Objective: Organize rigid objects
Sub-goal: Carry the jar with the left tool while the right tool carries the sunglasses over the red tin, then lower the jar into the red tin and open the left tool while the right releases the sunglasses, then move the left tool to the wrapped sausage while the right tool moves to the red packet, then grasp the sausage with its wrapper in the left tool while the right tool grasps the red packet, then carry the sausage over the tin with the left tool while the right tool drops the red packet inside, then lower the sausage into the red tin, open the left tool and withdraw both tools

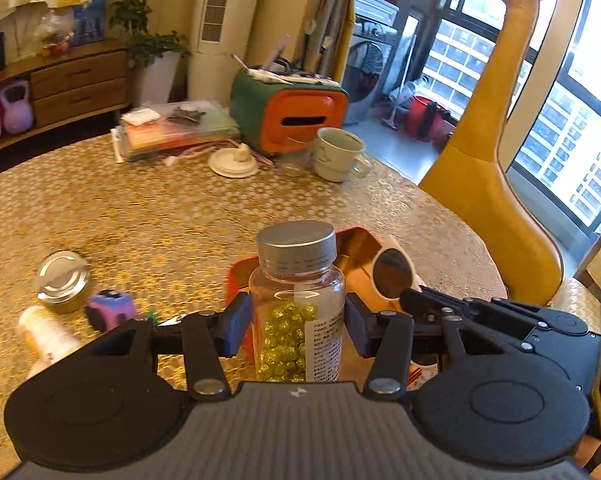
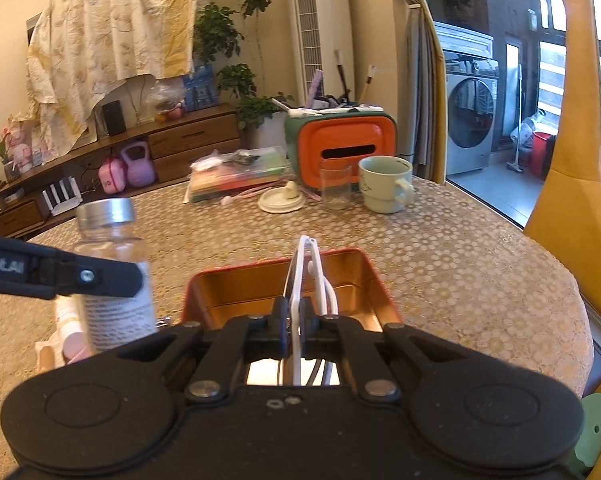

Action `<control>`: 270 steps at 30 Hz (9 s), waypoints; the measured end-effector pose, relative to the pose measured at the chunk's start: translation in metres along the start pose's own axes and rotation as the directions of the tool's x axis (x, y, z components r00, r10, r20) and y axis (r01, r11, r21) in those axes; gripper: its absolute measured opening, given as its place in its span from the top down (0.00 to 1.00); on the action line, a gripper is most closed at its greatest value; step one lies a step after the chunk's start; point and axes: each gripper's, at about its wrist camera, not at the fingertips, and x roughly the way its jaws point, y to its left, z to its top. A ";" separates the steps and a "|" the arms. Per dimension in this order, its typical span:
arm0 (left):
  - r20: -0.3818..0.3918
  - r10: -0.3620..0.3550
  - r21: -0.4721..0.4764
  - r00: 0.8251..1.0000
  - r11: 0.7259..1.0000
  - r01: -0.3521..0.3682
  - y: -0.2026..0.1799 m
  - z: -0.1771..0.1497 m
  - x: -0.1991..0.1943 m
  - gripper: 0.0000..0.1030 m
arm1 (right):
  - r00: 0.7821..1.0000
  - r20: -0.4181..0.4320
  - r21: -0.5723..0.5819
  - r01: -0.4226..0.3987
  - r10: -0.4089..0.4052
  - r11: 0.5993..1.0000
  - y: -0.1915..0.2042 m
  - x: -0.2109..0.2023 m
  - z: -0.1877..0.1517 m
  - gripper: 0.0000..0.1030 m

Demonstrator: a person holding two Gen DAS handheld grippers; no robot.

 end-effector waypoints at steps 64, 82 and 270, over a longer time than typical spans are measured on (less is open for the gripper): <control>-0.135 -0.010 -0.008 0.991 1.000 0.009 -0.024 0.003 0.082 0.43 | 0.997 -0.077 0.060 0.004 0.000 0.998 -0.023 0.007 -0.020 0.73; -0.036 -0.005 0.043 0.999 0.999 0.007 -0.012 -0.025 -0.006 0.37 | 0.998 -0.039 0.041 -0.037 0.039 0.998 0.005 -0.043 -0.024 0.63; -0.076 0.067 0.086 0.995 0.994 -0.061 -0.032 0.000 0.104 0.61 | 0.990 -0.135 -0.191 0.008 -0.035 0.982 -0.012 0.035 -0.027 0.69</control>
